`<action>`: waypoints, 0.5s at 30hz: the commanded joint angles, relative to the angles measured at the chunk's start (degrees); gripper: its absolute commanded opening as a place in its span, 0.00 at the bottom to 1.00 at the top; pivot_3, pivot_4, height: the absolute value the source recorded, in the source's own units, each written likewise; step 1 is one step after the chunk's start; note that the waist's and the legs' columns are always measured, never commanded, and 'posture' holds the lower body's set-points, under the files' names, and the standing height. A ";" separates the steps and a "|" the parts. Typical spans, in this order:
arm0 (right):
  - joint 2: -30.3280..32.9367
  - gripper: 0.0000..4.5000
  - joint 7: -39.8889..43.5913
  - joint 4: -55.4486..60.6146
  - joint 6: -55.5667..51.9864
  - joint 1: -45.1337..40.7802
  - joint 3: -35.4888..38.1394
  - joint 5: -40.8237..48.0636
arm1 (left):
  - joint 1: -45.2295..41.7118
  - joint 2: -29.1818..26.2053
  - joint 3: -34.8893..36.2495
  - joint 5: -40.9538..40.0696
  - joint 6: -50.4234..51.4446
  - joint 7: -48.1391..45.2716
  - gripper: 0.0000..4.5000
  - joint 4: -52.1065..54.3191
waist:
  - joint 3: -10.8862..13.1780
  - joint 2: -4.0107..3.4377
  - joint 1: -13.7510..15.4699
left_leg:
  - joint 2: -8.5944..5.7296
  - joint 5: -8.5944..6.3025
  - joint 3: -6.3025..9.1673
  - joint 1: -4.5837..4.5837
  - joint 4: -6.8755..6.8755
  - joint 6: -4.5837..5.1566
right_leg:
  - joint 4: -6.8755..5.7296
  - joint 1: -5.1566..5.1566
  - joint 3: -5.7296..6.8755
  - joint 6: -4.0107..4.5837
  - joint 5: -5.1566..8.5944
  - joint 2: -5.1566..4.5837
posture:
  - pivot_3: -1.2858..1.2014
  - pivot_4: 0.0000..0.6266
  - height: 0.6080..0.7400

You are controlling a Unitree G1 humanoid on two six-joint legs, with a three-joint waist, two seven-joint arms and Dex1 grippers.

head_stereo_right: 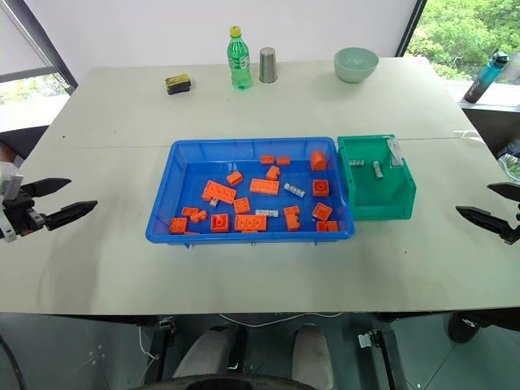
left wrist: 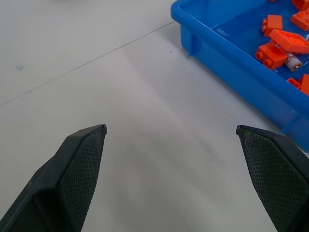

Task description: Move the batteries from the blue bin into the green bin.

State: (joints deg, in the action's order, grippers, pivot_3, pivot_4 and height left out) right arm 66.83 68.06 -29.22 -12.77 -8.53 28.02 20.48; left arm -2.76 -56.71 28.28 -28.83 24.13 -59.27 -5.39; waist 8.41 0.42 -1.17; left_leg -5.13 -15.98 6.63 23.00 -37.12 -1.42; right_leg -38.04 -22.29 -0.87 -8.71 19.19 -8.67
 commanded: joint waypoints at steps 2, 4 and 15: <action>0.79 0.99 -0.20 0.29 1.12 -2.20 -0.50 -0.44 | 0.29 -1.20 3.21 -1.01 0.82 -0.10 1.00 2.70 | 0.00 0.00 0.03 | 0.00 0.00 0.00 0.00 0.00 0.00 | 0.00 0.00 0.00 0.00 0.00 0.00 | 0.52 0.24 0.90; 0.79 0.99 -0.19 -0.07 1.15 -2.68 -0.66 -0.43 | 0.75 -0.96 3.54 -1.24 1.96 0.44 1.00 3.83 | 0.00 -0.01 0.10 | -0.01 0.00 0.00 0.01 0.00 0.00 | 0.00 0.00 0.00 0.00 0.00 -0.02 | 0.52 0.24 0.90; 0.23 0.99 -0.92 -2.18 1.39 -4.59 -1.57 -1.07 | 1.25 -0.51 3.64 -1.52 4.36 1.10 1.00 6.43 | 0.01 -0.02 0.04 | 0.00 0.00 0.00 0.03 0.00 0.00 | 0.00 -0.02 0.00 0.00 0.00 -0.02 | 0.52 0.24 0.90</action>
State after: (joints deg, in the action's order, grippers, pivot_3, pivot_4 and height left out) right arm 66.41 67.40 -31.16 -12.60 -12.05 25.70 19.33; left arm -0.83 -56.69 30.28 -29.76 28.67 -58.47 -0.68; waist 8.42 0.40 -1.13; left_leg -5.13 -15.98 6.62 23.03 -37.13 -1.42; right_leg -38.04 -22.31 -0.87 -8.71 19.19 -8.69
